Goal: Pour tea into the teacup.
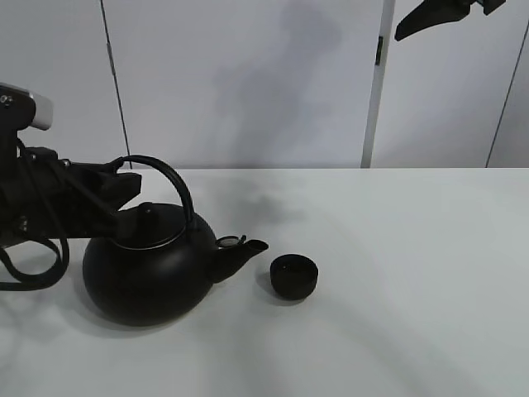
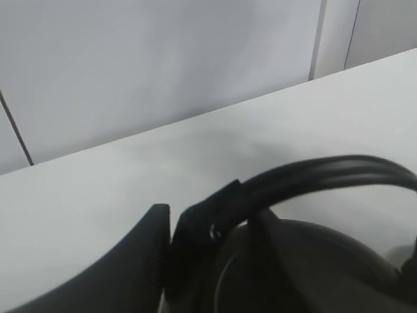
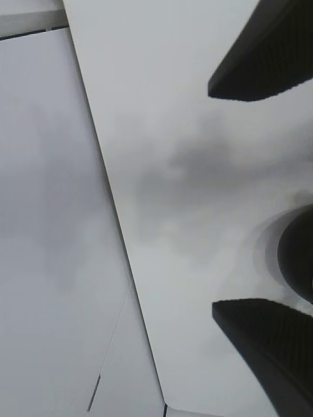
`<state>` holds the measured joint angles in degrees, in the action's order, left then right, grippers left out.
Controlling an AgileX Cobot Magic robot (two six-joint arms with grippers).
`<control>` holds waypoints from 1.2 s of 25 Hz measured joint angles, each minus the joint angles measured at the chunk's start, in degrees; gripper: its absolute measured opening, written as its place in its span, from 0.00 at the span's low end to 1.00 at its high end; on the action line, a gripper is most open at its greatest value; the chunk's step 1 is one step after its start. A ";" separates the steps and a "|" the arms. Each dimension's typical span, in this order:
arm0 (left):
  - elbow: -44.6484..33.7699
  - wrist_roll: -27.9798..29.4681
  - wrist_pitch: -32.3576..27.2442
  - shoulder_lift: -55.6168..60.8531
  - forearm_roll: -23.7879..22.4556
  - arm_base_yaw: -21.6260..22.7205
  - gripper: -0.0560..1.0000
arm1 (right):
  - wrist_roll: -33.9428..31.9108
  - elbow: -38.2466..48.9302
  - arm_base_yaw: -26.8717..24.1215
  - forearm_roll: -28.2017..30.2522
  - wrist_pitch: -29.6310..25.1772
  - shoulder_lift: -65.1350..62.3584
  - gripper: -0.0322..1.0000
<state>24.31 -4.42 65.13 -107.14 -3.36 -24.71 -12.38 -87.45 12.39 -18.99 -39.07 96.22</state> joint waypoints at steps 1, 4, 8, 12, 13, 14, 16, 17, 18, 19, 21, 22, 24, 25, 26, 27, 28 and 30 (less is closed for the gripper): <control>-0.45 0.57 0.13 0.00 -0.36 0.00 0.33 | 0.00 0.00 0.00 0.00 0.00 0.00 0.58; -1.66 3.33 0.85 0.05 -1.35 0.00 0.40 | 0.00 0.00 0.00 0.00 0.00 0.00 0.58; -2.93 5.84 1.48 0.65 -2.51 0.00 0.53 | 0.00 0.00 0.00 0.00 0.00 0.00 0.58; -4.23 6.38 0.75 2.87 -3.44 0.00 0.61 | 0.00 0.00 0.00 0.00 0.00 0.00 0.58; -4.23 6.25 0.75 3.78 -3.46 0.00 0.62 | 0.00 0.00 0.00 0.00 0.00 0.00 0.58; -4.23 6.19 0.75 4.76 -3.51 0.00 0.62 | 0.00 0.00 0.00 0.00 0.00 0.00 0.58; -4.23 6.05 0.75 6.54 -3.51 0.00 0.62 | 0.00 0.00 0.00 0.00 0.00 0.00 0.58; -4.23 6.05 0.75 7.41 -3.51 0.00 0.63 | 0.00 0.00 0.00 0.00 0.00 0.00 0.58; -4.31 6.05 0.75 8.08 -3.68 0.00 0.63 | 0.00 0.00 0.00 0.00 0.00 0.00 0.58; -4.56 6.18 0.85 8.81 -3.84 0.00 0.63 | 0.00 0.00 0.00 0.00 0.00 0.00 0.58; -5.48 6.25 0.85 10.18 -4.33 0.00 0.63 | 0.00 0.00 0.00 0.00 0.00 0.00 0.58; -5.96 6.37 0.80 10.85 -4.38 0.00 0.63 | 0.00 0.00 0.00 0.00 0.00 0.00 0.58; -7.13 6.76 0.64 12.81 -4.48 0.00 0.63 | 0.00 0.00 0.00 0.06 0.00 0.00 0.58; -7.26 7.30 -0.44 14.09 -4.51 0.00 0.63 | 0.00 0.00 0.00 0.06 0.00 0.00 0.58; -7.26 8.01 -2.13 15.28 -4.56 0.00 0.63 | 0.00 0.00 0.00 0.06 0.00 0.00 0.58; -7.18 8.83 -4.75 16.81 -4.56 0.00 0.63 | 0.00 0.00 0.00 0.06 0.00 0.00 0.58; -7.01 9.61 -7.15 18.39 -4.56 0.00 0.63 | 0.00 0.00 0.00 0.06 0.00 0.00 0.58; -6.13 10.85 -12.79 21.53 -4.58 0.00 0.63 | 0.00 0.00 0.00 0.06 0.00 0.00 0.58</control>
<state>18.18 6.44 52.34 -85.61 -7.94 -24.71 -12.38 -87.45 12.39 -18.94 -39.07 96.22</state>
